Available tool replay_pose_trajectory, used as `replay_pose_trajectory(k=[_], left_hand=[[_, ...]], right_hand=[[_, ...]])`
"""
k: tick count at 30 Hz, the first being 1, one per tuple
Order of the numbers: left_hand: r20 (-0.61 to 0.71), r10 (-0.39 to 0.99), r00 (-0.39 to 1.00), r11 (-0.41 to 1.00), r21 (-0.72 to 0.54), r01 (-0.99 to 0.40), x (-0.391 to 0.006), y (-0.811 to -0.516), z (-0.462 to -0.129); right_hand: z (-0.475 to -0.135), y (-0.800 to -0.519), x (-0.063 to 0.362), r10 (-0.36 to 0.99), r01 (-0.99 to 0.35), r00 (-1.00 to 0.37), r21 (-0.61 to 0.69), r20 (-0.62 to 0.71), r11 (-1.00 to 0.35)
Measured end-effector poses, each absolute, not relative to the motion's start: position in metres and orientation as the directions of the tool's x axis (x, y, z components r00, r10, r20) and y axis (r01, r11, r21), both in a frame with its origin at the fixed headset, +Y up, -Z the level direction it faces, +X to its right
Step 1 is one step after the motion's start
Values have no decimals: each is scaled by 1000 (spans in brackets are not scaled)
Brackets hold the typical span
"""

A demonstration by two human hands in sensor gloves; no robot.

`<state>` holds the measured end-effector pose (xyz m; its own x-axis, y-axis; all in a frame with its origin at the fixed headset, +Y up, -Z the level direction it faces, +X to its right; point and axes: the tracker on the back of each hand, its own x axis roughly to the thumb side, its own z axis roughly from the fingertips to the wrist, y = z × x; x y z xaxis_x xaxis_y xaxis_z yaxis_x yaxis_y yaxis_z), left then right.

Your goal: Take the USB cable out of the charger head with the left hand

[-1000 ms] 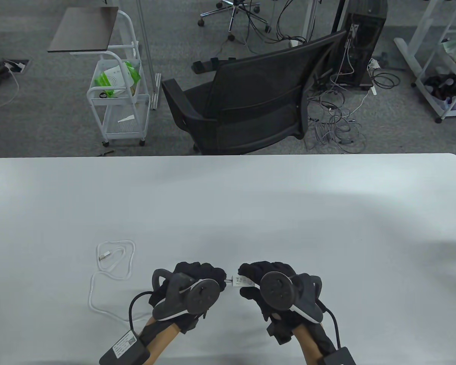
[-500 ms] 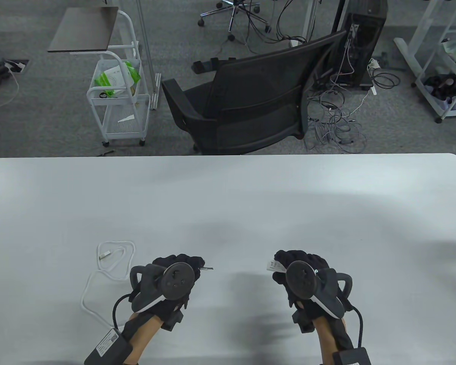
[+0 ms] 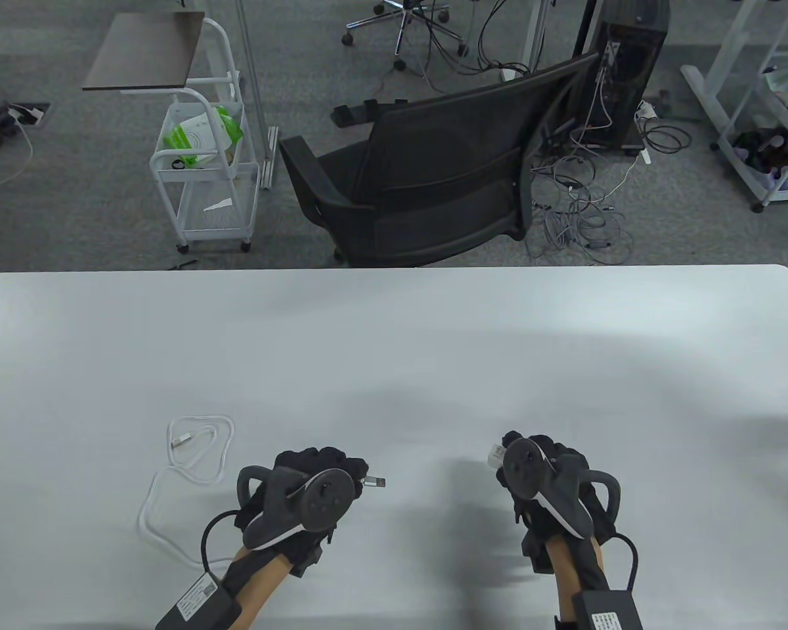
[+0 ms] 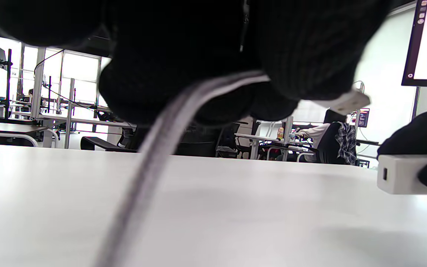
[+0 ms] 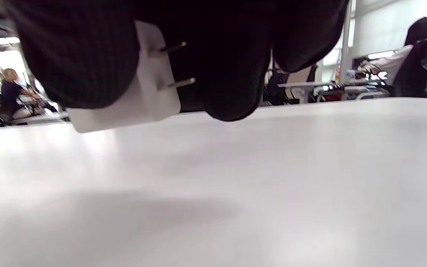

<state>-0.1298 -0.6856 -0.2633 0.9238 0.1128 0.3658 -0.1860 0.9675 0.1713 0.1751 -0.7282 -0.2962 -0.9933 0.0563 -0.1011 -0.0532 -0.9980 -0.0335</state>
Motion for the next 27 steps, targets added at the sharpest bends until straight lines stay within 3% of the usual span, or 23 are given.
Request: replay_pose_trajectory(k=[10,27], left_hand=[[367,96,925,974,158,-164,-127,-688,-263],[378,76,922,985,114,-128,-117,-693,-263]], right_hand=[[-307,-755,192,98,-134,-972,159,-213,-978],[-311,-758,198,50,-103,-954,169,-295,-980]])
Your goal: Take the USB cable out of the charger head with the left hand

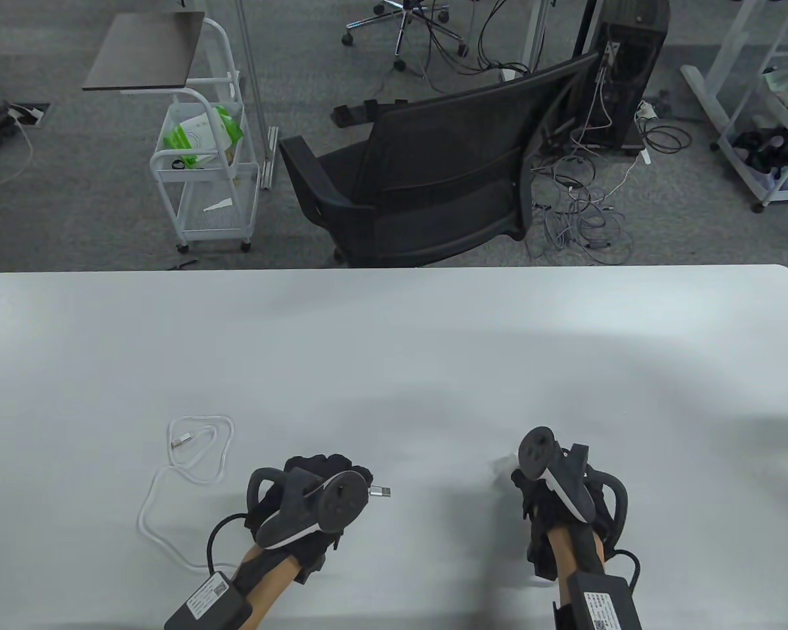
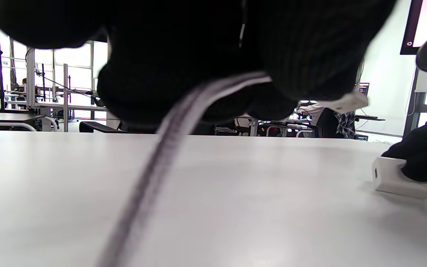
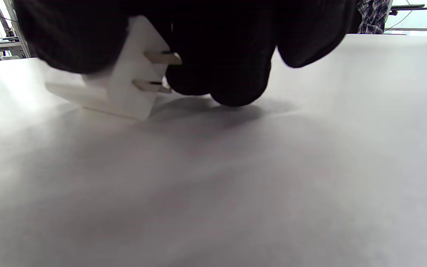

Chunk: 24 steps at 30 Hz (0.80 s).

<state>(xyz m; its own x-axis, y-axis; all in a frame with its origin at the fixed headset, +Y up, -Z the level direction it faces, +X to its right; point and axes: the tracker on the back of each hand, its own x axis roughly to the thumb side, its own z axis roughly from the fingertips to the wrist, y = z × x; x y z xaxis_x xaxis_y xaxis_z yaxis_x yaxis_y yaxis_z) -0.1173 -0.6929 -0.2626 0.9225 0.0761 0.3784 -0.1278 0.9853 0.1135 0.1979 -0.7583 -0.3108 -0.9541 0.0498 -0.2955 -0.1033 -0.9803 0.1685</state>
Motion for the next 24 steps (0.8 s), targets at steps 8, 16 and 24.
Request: replay_pose_trajectory(k=[8,16,24], left_hand=[[384,71,920,986,113,-123,-116,-694,-263],[379,66,923,989,101,-112,-115,-696,-264],[379,67,923,988,101,-113,-115,-697,-264]], right_hand=[[-310,-761,198,37,-98,-951,184,-308,-978],[-313,-765,198,6,-93,-946,251,-324,-963],[-314,-767,199,17,-96,-947,229,-322,-969]])
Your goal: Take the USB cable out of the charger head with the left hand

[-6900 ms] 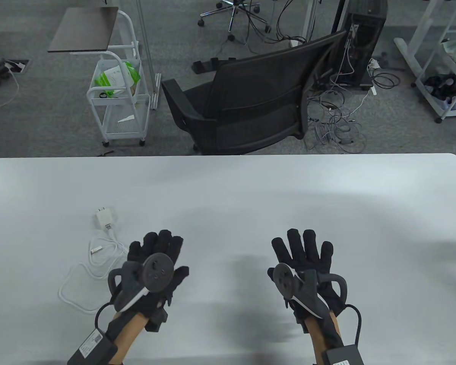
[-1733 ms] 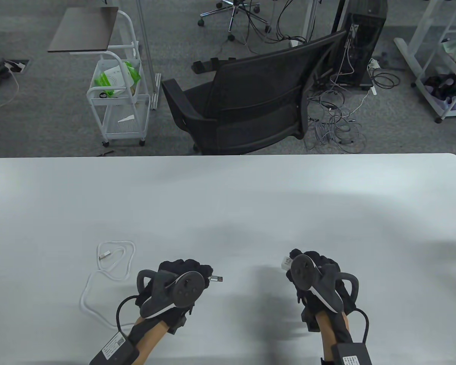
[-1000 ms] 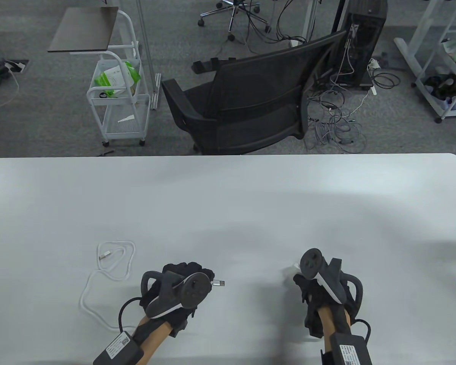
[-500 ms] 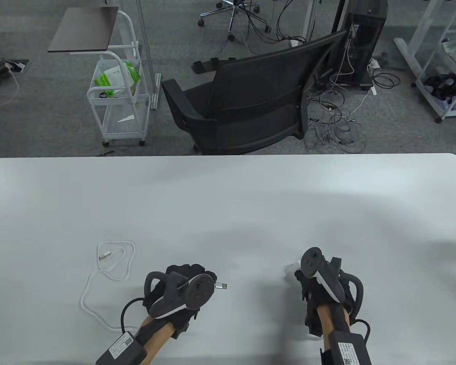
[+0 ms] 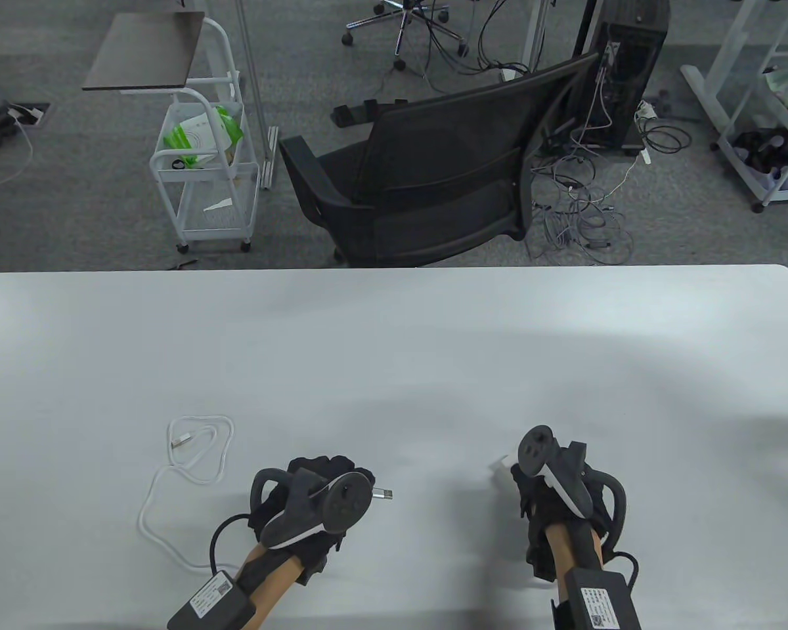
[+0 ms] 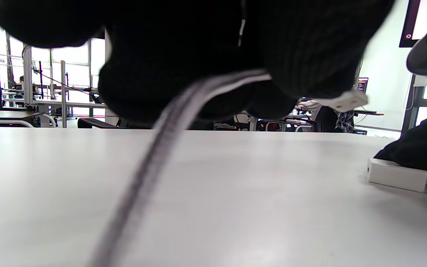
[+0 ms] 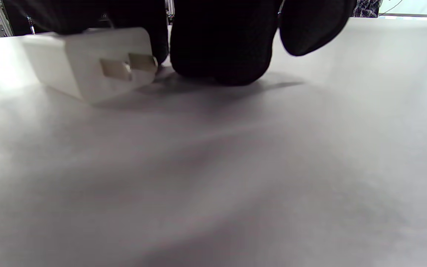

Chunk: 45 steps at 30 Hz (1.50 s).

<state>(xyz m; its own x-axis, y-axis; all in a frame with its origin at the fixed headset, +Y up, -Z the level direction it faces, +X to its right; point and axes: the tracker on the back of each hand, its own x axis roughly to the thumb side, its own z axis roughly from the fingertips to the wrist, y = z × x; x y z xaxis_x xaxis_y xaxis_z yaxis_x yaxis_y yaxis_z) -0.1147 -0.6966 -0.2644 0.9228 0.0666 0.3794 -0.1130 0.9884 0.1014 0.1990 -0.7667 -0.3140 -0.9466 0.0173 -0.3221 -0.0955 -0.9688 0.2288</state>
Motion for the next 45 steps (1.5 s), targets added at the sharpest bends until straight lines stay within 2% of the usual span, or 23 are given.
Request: replay_pose_trajectory(k=[5,10,16,28,33,40,45], left_hand=[[366,66,928,989,99,-109,-116,-696,-265],[350,63,935,988,111,-109,-117,-695,-270],[369,-17,929,994,108,-24,-107,-706,-272],[388,-172,906,984,28,174,-90,-747,-279],[393,-205,896,978,48,202,-86,-752,-277],[374,-143,916,989,22,145,-96,-748,-276],[307,-30,951,998,53,15,-117,-724,-278]], right_hand=[[-312,-757,201,65,-124,-948,172,-313,-977],[-307,-734,198,146,-158,-953,24,-265,-987],[-299,-715,188,182,-167,-966,-94,-184,-981],[-293,-707,178,152,-134,-980,-139,-127,-981],[-293,-708,177,151,-134,-981,-139,-121,-981],[-292,-707,176,142,-124,-983,-145,-116,-982],[-290,-704,174,123,-100,-986,-190,-112,-977]])
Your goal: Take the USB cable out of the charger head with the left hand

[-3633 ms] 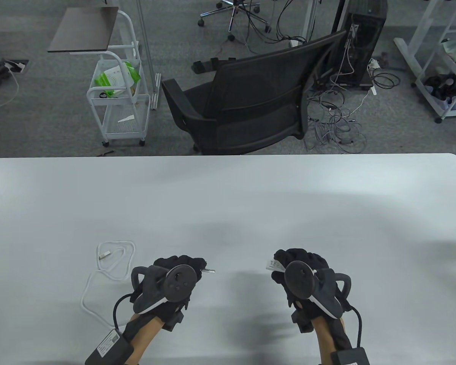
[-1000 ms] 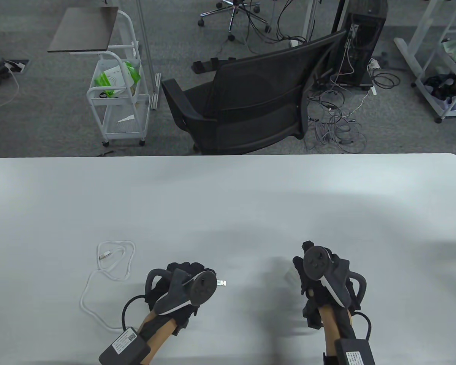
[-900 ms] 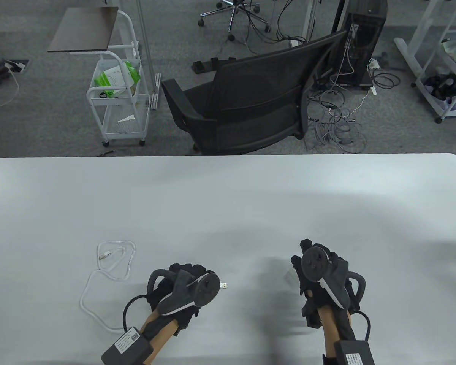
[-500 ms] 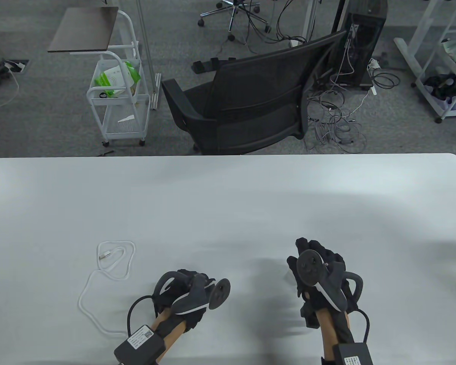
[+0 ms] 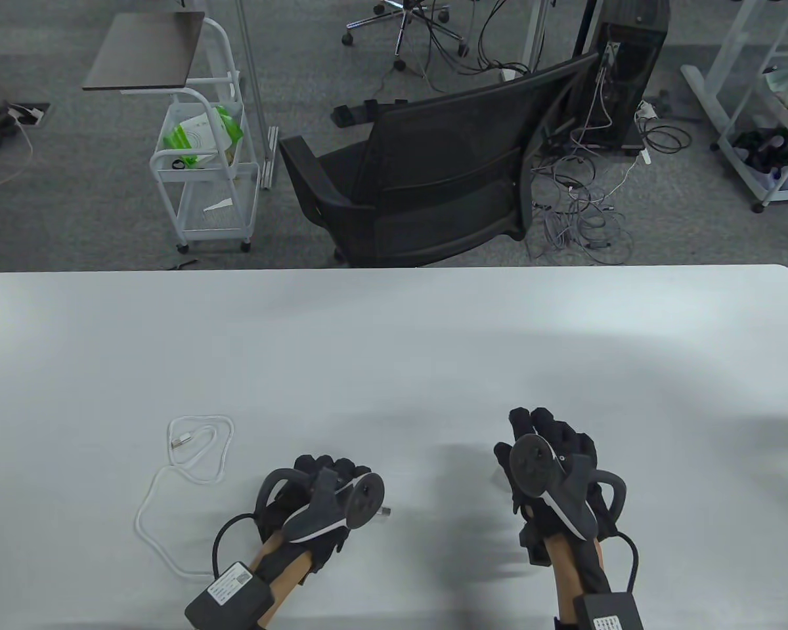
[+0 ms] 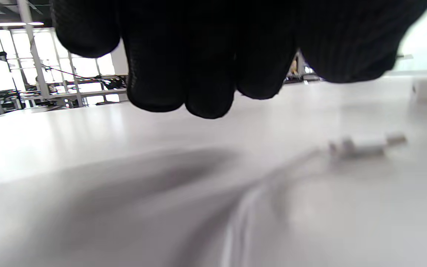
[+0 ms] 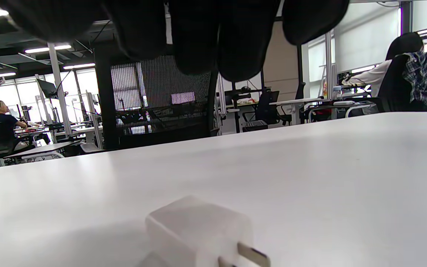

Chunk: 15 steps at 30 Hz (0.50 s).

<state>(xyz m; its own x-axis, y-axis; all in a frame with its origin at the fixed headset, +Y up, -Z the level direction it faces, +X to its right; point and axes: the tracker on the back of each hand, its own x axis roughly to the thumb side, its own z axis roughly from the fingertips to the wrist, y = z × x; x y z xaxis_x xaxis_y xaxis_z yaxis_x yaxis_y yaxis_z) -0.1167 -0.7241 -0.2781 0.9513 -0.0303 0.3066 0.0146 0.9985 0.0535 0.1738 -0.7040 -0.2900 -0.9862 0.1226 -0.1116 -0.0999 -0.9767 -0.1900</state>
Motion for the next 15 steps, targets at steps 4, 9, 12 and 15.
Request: replay_pose_trajectory(k=[4,9,12,15], left_hand=[[240,90,967,987,110,-119,-140,-696,-279],[188,91,978,961,242,-136,-164,-673,-274],[156,52,986,954,284,-96,-176,-670,-272],[131,39,991,948,309,-78,-186,-669,-273]], right_hand=[[-288,-701,172,101,-74,-989,-232,-106,-970],[-285,-696,167,42,-11,-994,-296,-98,-955],[-285,-696,162,-62,93,-993,-330,-104,-939],[-285,-697,159,-147,177,-983,-348,-112,-921]])
